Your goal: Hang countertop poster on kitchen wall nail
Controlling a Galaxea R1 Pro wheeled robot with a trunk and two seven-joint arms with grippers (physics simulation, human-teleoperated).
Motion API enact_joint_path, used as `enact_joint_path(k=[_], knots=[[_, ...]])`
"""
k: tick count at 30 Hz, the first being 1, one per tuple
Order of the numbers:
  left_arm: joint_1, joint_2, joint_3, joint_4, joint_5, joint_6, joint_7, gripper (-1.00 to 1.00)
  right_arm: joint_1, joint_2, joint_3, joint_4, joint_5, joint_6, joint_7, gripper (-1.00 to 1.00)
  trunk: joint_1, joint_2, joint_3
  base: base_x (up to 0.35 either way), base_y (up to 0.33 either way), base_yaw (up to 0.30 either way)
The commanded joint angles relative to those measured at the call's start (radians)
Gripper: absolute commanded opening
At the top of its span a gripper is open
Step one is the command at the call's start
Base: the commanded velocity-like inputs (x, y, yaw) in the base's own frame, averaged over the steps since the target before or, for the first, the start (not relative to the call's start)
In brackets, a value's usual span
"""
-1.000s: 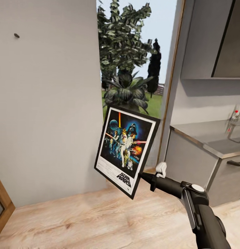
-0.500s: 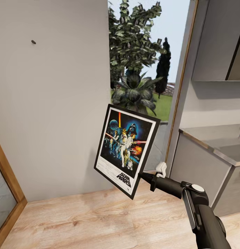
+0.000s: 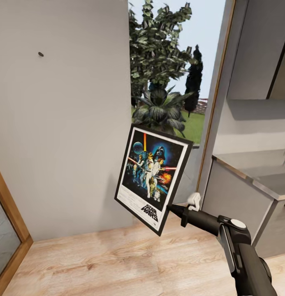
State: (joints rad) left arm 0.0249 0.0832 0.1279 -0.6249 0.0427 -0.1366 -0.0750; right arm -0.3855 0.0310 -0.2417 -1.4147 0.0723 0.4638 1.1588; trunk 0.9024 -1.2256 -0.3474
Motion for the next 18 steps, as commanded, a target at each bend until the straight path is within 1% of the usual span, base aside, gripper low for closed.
enact_joint_path(k=[1, 8, 18], knots=[[0.0, 0.0, 0.004, -0.001, 0.005, -0.001, -0.008, 1.0, -0.001, -0.008, -0.008, -0.002, 0.005, 0.009, 0.009, -1.0, -0.004, 0.007, 0.002, 0.0, 0.0, 0.0], [0.0, 0.0, 0.003, -0.001, 0.005, 0.0, -0.008, 1.0, -0.001, -0.016, -0.011, -0.001, 0.003, 0.009, 0.015, -1.0, -0.031, 0.056, 0.024, 0.0, 0.0, 0.0], [0.0, 0.0, 0.004, 0.0, 0.005, 0.0, -0.008, 1.0, -0.001, -0.017, -0.011, 0.0, 0.001, 0.009, 0.015, -1.0, -0.069, 0.126, 0.056, 0.0, 0.0, 0.0]])
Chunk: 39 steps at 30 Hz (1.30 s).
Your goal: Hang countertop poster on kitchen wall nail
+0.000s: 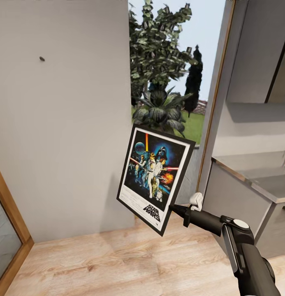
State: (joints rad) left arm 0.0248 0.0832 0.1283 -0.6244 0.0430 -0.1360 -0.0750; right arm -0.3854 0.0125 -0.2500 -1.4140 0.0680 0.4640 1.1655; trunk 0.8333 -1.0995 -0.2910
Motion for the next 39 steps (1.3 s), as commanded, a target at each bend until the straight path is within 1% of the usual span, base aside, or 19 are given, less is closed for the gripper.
enact_joint_path(k=[1, 39], knots=[[0.0, 0.0, 0.003, -0.001, 0.005, -0.001, -0.008, 1.0, -0.001, 0.001, -0.003, -0.001, 0.006, 0.008, 0.008, -1.0, -0.004, 0.007, 0.002, 0.0, 0.0, 0.0], [0.001, -0.001, 0.002, 0.0, 0.004, 0.0, -0.007, 1.0, -0.001, 0.001, -0.002, -0.002, 0.007, 0.008, 0.005, -1.0, -0.15, 0.273, 0.121, 0.0, 0.0, 0.0]])
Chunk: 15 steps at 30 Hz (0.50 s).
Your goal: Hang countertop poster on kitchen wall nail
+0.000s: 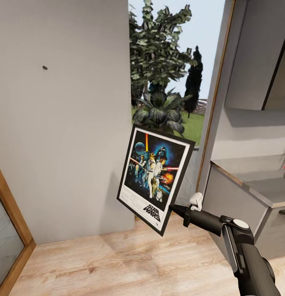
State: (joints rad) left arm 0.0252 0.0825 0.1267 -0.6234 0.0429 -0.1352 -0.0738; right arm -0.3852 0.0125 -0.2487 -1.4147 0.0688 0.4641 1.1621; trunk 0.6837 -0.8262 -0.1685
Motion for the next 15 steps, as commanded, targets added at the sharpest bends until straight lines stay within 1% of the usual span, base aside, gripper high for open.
enact_joint_path(k=[1, 15], knots=[[0.0, 0.0, 0.004, -0.001, 0.005, 0.0, -0.008, 1.0, -0.001, 0.001, -0.003, -0.001, 0.006, 0.008, 0.008, -1.0, -0.004, 0.006, 0.002, 0.0, 0.0, 0.0], [0.0, -0.001, 0.004, -0.001, 0.004, 0.0, -0.008, 1.0, -0.001, 0.001, -0.003, -0.001, 0.006, 0.008, 0.008, -1.0, -0.057, 0.104, 0.046, 0.0, 0.0, 0.0]])
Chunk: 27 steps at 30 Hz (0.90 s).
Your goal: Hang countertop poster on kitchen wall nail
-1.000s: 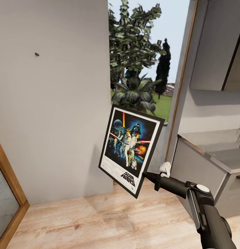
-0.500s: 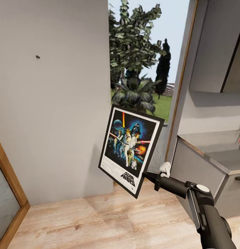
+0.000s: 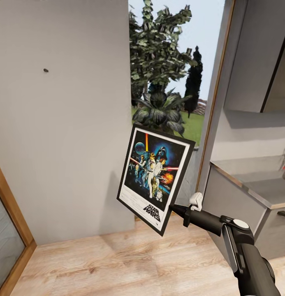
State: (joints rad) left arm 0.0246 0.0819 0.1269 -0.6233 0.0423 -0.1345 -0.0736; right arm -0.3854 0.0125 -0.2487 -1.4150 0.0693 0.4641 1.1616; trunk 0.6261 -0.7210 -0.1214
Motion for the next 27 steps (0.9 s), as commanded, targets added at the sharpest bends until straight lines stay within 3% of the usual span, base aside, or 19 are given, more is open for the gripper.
enact_joint_path(k=[1, 27], knots=[[0.0, 0.0, 0.004, -0.001, 0.005, 0.0, -0.008, 1.0, -0.001, 0.001, -0.003, -0.001, 0.006, 0.008, 0.008, -1.0, -0.004, 0.006, 0.002, 0.0, 0.0, 0.0], [0.0, 0.0, 0.004, -0.002, 0.004, 0.0, -0.008, 1.0, -0.001, 0.001, -0.002, -0.002, 0.007, 0.008, 0.007, -1.0, -0.103, 0.188, 0.083, 0.0, 0.0, 0.0]])
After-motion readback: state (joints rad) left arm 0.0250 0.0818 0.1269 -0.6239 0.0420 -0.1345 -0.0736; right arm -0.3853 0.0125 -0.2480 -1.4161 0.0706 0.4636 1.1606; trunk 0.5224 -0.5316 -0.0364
